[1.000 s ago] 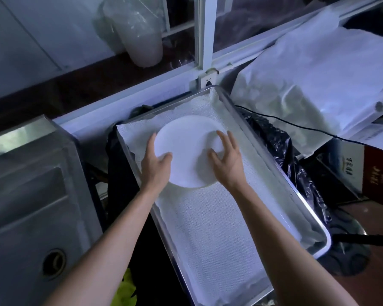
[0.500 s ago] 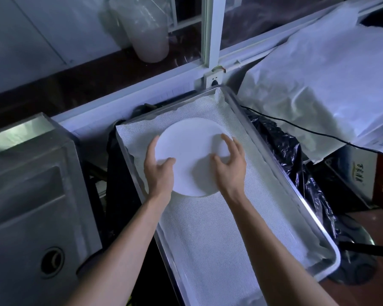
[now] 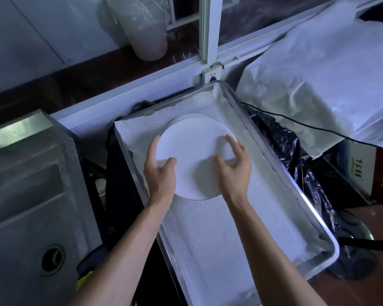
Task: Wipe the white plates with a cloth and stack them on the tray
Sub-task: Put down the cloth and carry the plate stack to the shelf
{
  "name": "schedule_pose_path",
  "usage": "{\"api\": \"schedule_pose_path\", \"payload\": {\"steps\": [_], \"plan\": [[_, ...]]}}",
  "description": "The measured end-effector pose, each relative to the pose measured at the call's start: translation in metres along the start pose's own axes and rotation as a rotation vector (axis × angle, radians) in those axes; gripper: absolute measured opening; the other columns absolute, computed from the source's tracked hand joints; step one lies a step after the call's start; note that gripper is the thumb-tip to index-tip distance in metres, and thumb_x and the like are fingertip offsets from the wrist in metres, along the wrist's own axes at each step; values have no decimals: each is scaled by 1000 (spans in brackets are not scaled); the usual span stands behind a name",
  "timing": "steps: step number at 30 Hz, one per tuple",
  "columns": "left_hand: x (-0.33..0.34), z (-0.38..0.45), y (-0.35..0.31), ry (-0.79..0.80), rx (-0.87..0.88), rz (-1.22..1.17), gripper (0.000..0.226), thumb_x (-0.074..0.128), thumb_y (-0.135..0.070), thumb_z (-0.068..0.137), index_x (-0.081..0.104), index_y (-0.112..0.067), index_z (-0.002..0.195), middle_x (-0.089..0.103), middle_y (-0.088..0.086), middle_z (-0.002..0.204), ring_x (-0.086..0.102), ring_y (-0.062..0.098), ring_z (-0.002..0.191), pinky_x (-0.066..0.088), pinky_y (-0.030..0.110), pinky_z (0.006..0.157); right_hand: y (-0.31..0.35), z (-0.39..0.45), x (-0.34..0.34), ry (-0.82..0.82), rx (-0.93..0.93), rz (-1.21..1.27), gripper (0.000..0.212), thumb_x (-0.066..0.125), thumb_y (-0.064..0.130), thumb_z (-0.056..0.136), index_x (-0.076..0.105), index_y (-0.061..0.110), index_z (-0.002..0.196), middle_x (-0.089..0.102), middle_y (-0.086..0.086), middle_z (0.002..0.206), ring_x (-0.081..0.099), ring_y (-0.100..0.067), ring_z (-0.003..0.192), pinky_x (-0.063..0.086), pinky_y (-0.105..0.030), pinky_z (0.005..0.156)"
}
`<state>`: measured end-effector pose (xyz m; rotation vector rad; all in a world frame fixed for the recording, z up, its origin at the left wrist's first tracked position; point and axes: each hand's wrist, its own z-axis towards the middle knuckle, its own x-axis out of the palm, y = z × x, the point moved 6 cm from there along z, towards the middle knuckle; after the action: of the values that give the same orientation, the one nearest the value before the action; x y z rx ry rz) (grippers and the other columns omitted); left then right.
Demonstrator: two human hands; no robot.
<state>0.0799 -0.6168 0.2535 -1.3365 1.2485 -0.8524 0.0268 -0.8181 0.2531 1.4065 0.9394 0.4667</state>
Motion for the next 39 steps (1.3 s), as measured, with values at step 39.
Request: {"api": "schedule_pose_path", "payload": {"steps": [39], "plan": [[-81,-199,-18,580,423,218,54,78,-6,81,65,-9,134,50,-3,144,49,0,131,37,14,108,6,-294,-118,-445,-3,-206,31,77,23,85,73,29,115,37,5,156,35,-8,141,30,-27,114]]}}
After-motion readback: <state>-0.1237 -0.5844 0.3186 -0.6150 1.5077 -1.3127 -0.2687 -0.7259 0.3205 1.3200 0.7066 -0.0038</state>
